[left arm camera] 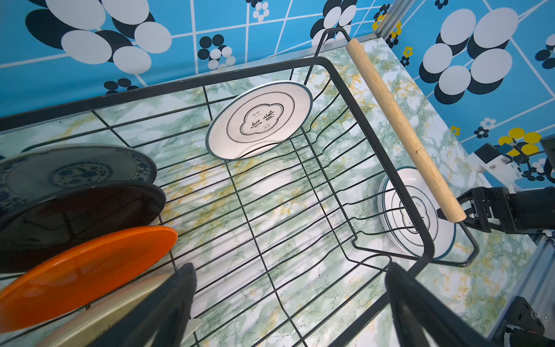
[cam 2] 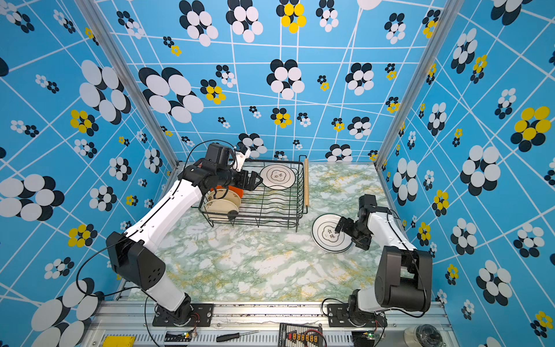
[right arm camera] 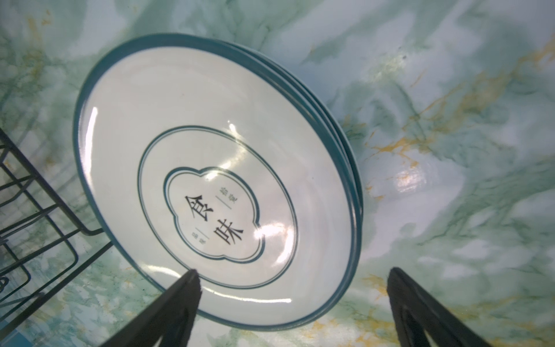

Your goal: Unload the plates from the dish rack

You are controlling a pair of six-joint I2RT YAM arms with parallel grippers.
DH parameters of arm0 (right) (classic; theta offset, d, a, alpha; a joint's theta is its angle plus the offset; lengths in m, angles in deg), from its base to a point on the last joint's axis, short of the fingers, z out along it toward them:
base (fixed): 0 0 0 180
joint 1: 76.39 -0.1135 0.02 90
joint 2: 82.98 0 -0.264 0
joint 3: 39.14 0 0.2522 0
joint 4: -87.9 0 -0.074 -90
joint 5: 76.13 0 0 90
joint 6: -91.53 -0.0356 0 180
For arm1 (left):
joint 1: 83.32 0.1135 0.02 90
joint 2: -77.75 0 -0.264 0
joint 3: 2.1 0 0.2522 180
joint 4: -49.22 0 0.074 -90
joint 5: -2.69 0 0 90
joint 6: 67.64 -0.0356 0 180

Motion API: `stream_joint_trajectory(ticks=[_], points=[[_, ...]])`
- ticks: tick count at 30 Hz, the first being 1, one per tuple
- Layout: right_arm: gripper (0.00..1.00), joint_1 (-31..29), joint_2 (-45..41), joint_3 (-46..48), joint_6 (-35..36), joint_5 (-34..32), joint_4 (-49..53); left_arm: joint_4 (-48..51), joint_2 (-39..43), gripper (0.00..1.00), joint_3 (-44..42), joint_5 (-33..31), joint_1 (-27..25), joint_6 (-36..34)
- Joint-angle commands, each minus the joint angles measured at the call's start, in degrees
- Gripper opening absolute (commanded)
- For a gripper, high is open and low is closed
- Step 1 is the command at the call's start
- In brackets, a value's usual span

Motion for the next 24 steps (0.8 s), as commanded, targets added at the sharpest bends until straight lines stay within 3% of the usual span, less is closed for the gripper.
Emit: stream_joint_trajectory(ticks=[1, 8, 11, 19, 24], points=[[0.99, -0.4, 0.2, -2.0, 0.7, -1.1, 2.0, 2.7, -4.1, 0.99, 4.3, -0.1, 0.7, -5.9], [0.99, -0.4, -0.5, -4.9, 2.9, -2.7, 3.8, 1.9, -12.3, 0.99, 10.9, -0.2, 1.5, -15.0], [0.99, -0.3, -0.9, -6.4, 4.4, -2.0, 4.3, 4.4, -18.1, 0.99, 18.0, 3.6, 2.6, -17.9], [0.99, -0.3, -1.0, -8.3, 6.4, 0.2, 3.0, 11.1, -32.4, 0.99, 37.1, 1.6, 2.9, -29.4], [0.99, -0.3, -0.5, -8.8, 6.4, 0.6, 2.5, 10.6, -36.6, 0.99, 41.5, 4.6, 3.9, -31.9]])
